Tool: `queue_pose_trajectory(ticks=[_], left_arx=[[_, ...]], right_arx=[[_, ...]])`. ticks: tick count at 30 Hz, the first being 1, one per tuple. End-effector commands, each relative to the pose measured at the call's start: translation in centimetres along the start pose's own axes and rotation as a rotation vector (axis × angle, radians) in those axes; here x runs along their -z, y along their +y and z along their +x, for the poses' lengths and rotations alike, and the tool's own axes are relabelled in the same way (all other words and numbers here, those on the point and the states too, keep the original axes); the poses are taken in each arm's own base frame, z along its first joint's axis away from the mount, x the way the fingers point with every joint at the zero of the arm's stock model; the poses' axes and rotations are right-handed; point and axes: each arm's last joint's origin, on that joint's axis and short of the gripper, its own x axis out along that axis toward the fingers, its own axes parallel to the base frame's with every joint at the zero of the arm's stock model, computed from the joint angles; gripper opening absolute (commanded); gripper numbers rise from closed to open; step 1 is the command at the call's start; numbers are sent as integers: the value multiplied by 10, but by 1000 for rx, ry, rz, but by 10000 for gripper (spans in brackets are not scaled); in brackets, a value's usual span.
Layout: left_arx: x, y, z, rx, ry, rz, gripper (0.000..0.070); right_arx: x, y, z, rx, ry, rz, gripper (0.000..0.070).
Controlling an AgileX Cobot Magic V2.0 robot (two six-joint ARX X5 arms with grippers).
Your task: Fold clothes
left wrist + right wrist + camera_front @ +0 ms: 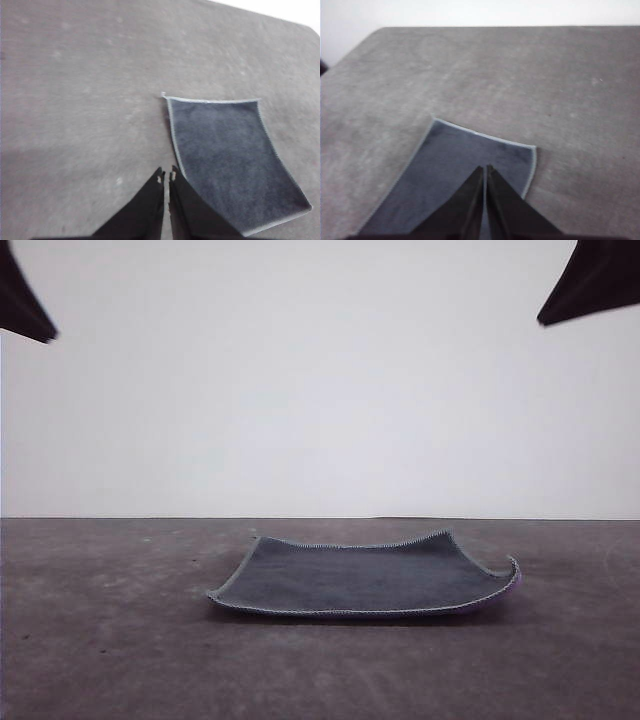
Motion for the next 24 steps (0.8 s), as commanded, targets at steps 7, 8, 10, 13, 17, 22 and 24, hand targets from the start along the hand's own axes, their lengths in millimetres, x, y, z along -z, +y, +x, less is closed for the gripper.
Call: queue_pose_trajectory(ticks=[7, 8, 10, 13, 17, 22, 24], left_arx=[[-16, 3, 32, 49, 72, 52, 6], [-16, 2, 34, 52, 74, 54, 15], [-15, 2, 36, 56, 80, 55, 99], [-14, 2, 39, 58, 92, 51, 293], [-14, 2, 40, 59, 95, 51, 356], [-14, 2, 41, 68, 99, 47, 356], [-14, 1, 45, 91, 101, 43, 356]], right_arx=[[1, -9, 16, 16, 80, -46, 38], [0, -9, 16, 20, 79, -57, 77], [1, -10, 15, 38, 81, -62, 220], [2, -11, 15, 69, 98, -63, 419], [4, -11, 15, 82, 112, -61, 456], [4, -12, 15, 96, 113, -72, 455], [4, -13, 17, 101, 115, -71, 455]])
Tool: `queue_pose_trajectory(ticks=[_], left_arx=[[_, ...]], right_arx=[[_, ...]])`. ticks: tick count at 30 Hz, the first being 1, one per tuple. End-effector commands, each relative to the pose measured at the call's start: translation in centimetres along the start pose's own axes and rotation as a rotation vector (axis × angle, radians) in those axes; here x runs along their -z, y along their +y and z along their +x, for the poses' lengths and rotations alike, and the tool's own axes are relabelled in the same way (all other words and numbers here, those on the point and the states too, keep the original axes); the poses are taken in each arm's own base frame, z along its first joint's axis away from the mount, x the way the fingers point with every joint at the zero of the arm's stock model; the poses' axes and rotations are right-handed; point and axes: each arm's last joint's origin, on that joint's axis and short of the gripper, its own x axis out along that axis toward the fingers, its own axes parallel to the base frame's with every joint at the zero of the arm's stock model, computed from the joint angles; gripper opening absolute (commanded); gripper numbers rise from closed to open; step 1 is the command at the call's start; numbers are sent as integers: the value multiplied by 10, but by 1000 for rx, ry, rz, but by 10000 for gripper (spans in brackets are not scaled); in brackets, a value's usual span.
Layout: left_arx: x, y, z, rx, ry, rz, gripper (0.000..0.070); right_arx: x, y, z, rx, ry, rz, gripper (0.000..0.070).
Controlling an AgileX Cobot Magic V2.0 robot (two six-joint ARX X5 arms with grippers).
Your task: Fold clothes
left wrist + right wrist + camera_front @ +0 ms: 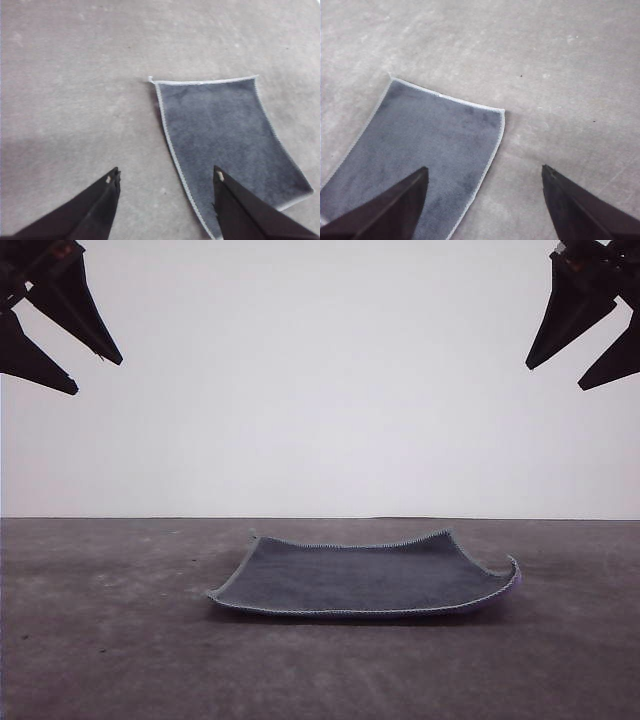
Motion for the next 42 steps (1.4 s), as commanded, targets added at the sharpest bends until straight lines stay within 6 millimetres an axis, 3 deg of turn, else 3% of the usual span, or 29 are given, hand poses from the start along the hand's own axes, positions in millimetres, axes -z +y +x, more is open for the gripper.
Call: queue_pose_trajectory(ticks=[1, 6, 16, 24, 32, 38, 42], left_arx=[[-7, -2, 6, 34, -9, 6, 356], [-9, -1, 34, 102, 3, 14, 356], [-5, 14, 115, 151, 75, 4, 357], [-28, 29, 167, 165, 108, -33, 368], [-43, 37, 205, 194, 141, -50, 368], [-36, 45, 224, 190, 171, -65, 368], [-28, 50, 233, 181, 196, -80, 368]], right_arx=[[-6, -1, 2, 7, -12, -18, 456], [0, -10, 22, 3, 49, 8, 456], [6, -30, 76, -83, 57, 45, 456], [0, -41, 119, -131, 102, 94, 461], [-9, -49, 165, -179, 146, 138, 462], [-6, -54, 192, -184, 203, 158, 462], [-4, -56, 198, -177, 210, 156, 462]])
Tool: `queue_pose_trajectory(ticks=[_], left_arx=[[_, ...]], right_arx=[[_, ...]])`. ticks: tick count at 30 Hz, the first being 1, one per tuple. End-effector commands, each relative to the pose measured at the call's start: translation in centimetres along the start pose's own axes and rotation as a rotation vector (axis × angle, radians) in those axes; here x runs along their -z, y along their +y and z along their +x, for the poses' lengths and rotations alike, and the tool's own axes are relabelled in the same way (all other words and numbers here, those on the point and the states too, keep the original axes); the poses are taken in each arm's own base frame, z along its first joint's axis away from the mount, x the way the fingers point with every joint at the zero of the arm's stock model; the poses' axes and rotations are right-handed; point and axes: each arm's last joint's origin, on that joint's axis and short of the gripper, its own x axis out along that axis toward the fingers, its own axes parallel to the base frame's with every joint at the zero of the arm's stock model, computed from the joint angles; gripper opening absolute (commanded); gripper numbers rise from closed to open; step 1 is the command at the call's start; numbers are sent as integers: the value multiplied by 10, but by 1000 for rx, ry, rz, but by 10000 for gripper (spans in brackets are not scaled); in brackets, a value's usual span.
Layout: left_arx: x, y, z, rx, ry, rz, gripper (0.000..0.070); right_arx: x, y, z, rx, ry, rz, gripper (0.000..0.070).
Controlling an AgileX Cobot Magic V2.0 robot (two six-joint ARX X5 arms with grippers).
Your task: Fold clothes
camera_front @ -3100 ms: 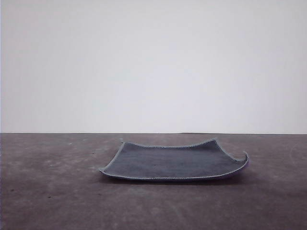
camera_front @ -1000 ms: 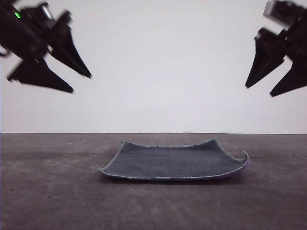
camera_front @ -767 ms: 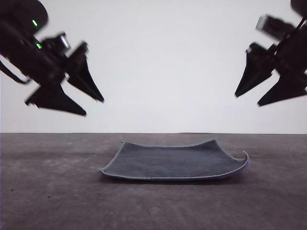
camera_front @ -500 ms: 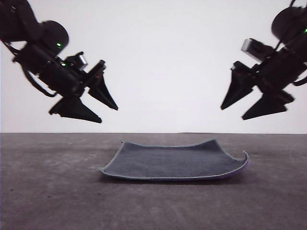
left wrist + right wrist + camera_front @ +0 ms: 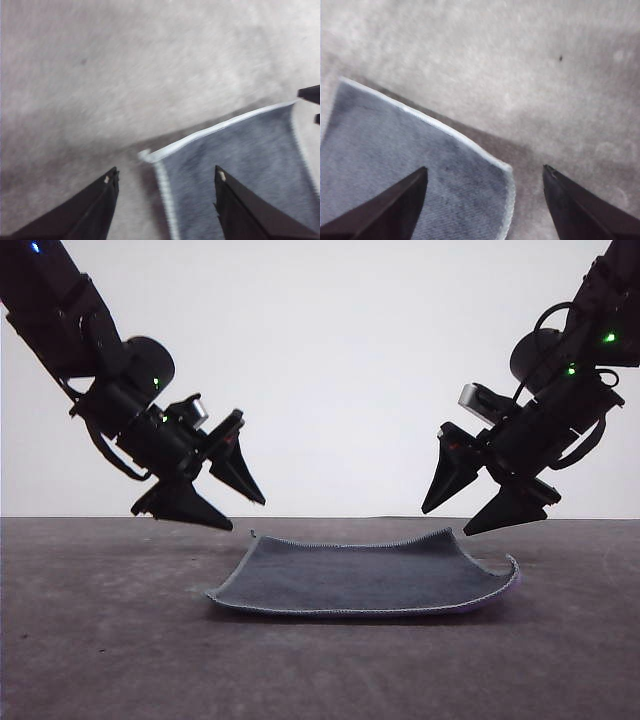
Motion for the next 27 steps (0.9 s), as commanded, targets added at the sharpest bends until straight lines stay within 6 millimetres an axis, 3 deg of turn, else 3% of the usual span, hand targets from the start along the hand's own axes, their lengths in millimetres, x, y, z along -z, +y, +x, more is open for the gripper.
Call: queue_pose_trajectory(ticks=[1, 10, 20, 27], left_arx=[[0, 4, 10, 4, 10, -8, 368], [14, 7, 37, 18, 53, -21, 368], [12, -9, 46, 56, 16, 15, 367], [12, -10, 47, 57, 19, 14, 362]], right_arx=[[-4, -2, 6, 1, -6, -5, 462], [1, -6, 15, -14, 14, 6, 462], [3, 0, 24, -35, 19, -10, 462], [6, 0, 27, -37, 37, -3, 439]])
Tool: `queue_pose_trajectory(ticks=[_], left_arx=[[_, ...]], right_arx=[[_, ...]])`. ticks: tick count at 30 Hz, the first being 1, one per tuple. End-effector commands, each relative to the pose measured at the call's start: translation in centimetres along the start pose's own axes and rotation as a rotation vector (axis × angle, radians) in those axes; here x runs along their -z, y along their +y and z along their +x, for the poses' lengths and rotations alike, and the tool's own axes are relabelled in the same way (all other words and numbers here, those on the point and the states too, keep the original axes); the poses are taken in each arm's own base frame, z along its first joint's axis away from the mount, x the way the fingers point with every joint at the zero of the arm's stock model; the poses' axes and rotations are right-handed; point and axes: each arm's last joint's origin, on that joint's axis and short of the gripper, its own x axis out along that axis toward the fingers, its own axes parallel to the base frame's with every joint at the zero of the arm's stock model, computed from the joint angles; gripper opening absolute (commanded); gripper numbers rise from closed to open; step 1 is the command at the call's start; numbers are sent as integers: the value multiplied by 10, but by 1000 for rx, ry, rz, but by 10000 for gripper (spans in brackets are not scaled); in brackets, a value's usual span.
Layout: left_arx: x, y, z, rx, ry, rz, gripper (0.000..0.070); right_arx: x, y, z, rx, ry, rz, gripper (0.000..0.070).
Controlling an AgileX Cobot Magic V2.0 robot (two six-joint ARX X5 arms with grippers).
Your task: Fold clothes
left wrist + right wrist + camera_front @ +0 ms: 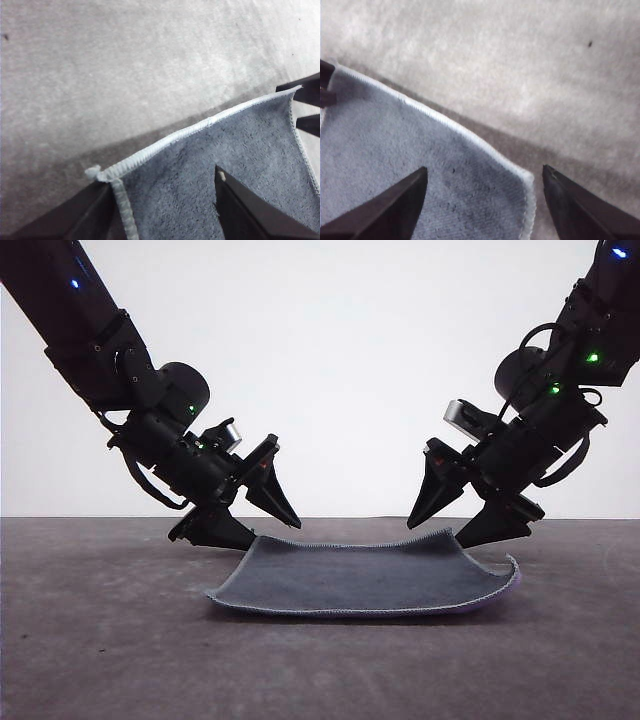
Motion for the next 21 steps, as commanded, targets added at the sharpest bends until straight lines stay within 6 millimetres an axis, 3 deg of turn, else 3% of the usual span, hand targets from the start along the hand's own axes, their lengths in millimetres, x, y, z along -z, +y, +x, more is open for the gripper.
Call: queue_pose_trajectory(ticks=[1, 6, 11, 13, 15, 16, 21], left_arx=[[1, 5, 8, 3, 6, -5, 358], [1, 4, 9, 4, 7, -15, 353], [1, 4, 9, 5, 8, -22, 344], [1, 3, 9, 10, 9, -20, 234], [1, 3, 9, 12, 10, -20, 54], [1, 3, 9, 13, 10, -20, 2], [1, 3, 9, 13, 10, -20, 3]], right_arx=[[-1, -3, 7, -3, 5, 4, 417], [2, -6, 11, 1, 17, 12, 358], [5, -8, 14, 3, 29, 19, 233], [4, -7, 15, -2, 26, 13, 171], [4, -6, 15, -4, 23, 11, 63], [4, -6, 15, -4, 24, 10, 23], [4, -6, 15, -4, 21, -2, 0]])
